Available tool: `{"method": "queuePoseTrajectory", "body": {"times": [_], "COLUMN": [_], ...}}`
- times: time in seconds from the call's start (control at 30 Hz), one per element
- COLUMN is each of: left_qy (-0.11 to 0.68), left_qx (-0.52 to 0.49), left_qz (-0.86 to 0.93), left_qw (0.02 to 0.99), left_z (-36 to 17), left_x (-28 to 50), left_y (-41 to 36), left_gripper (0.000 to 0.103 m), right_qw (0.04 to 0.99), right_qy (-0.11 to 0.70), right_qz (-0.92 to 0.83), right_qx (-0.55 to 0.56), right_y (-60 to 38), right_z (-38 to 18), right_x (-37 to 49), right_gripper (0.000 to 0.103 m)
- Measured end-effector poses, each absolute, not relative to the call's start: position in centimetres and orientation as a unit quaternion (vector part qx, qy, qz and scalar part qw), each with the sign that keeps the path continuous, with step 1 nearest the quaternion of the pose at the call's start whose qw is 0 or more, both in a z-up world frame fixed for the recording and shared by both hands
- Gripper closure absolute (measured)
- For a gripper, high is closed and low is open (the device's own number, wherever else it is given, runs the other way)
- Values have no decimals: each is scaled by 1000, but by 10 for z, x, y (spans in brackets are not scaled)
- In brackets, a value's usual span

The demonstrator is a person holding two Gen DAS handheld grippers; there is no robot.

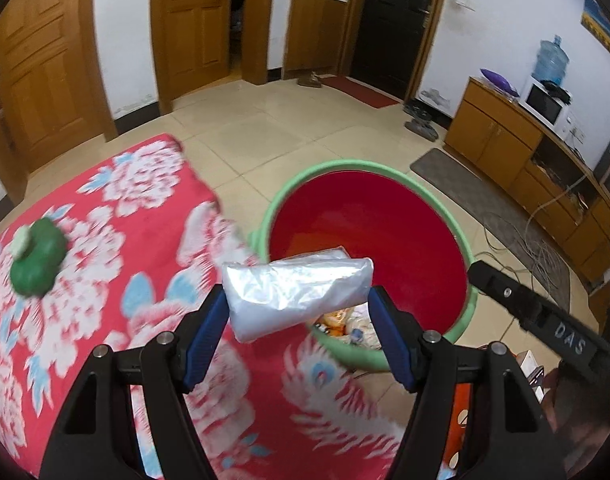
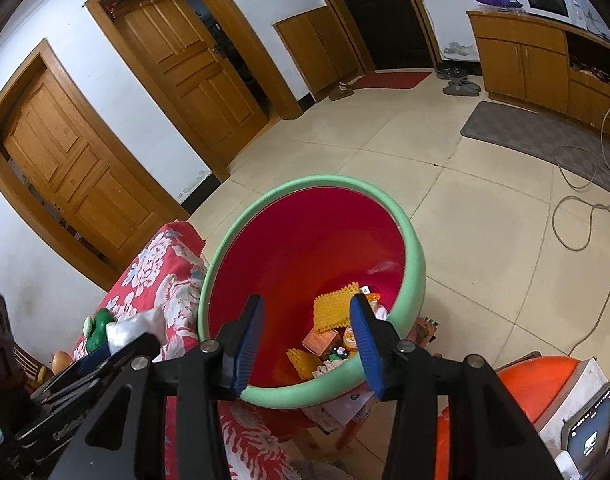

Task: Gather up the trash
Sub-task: 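Carry both items over the red bucket and open both tools to drop them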

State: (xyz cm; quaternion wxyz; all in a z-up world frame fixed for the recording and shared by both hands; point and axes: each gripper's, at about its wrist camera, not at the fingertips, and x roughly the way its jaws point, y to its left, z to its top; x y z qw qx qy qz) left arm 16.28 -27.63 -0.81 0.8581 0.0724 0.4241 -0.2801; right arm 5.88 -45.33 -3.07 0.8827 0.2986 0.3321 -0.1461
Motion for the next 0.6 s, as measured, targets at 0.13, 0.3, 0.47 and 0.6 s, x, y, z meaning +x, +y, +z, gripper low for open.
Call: {"method": "queuePoseTrajectory", "body": {"times": [0.13, 0.3, 0.47, 0.6], "left_qy": [425, 434, 436, 432], "left_qx": [79, 81, 73, 69], "left_qz": [-292, -286, -281, -282], "left_qw": [853, 850, 852, 854], "left_z": [-10, -14, -17, -15], "left_x": [165, 168, 171, 174], "left_y": [-293, -301, -300, -301], "left_gripper": [31, 31, 26, 24], "right_qw": [880, 878, 876, 876], "right_qy": [332, 330, 329, 328], "right_qz": [-152, -161, -166, -166], "right_qx": [303, 309, 312, 312], "right_y": [-459, -467, -470, -469], "right_z": [-33, -34, -35, -35], "right_x": [57, 54, 51, 51], "right_gripper": [54, 51, 48, 47]}}
